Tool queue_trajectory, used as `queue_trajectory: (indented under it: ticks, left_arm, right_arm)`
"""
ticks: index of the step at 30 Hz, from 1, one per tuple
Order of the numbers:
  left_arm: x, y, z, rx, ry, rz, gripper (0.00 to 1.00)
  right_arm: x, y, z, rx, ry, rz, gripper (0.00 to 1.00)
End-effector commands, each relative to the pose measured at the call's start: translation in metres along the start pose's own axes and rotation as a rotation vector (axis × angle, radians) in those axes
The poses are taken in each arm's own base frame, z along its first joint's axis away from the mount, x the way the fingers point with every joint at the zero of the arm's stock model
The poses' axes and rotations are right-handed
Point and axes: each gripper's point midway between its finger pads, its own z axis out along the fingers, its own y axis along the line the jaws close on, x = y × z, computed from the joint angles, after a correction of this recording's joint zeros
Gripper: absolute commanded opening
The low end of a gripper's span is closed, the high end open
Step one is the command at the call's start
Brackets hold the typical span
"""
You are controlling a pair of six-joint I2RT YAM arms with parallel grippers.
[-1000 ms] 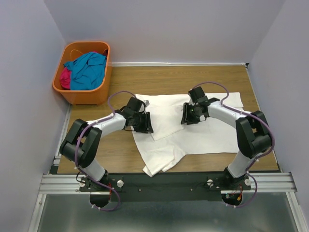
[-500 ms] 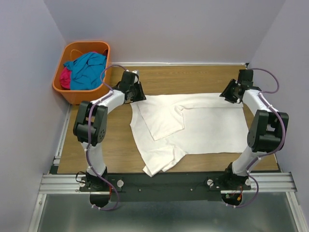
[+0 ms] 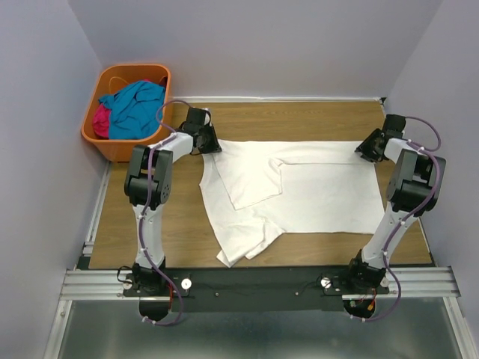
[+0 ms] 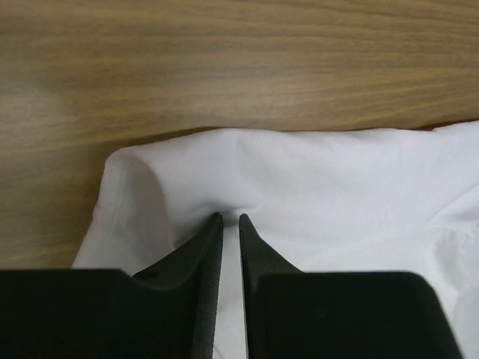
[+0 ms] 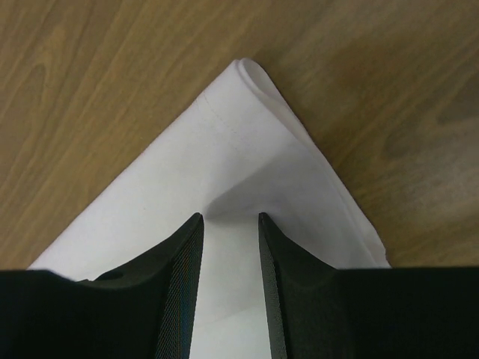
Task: Fold and stack the t-shirts
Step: Fold the tshirt
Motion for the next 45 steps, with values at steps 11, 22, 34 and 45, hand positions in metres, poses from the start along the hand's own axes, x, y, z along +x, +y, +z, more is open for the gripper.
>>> queue_trajectory:
  ticks: [11,22,34,45]
  left_arm:
    - [-0.054,0.031,0.031,-0.077,-0.002,-0.069,0.22]
    - [-0.11,0.025,0.019,-0.06,-0.132,-0.057,0.34]
    - [-0.013,-0.028,-0.084,-0.04,-0.139,0.101,0.52]
    - [0.104,0.021,-0.158,-0.123,-0.116,0.053,0.57]
  right_arm:
    - [0.005,0.02,0.046,-0.146,0.094,0.0,0.47]
    - [-0.028,0.057,0.001,-0.248,0.018,-0.066,0.54]
    - [0.093,0.11,-0.105,-0.294,0.121,-0.271,0.54]
    - [0.255,0.23,-0.16,-0.573,0.275,-0.639,0.49]
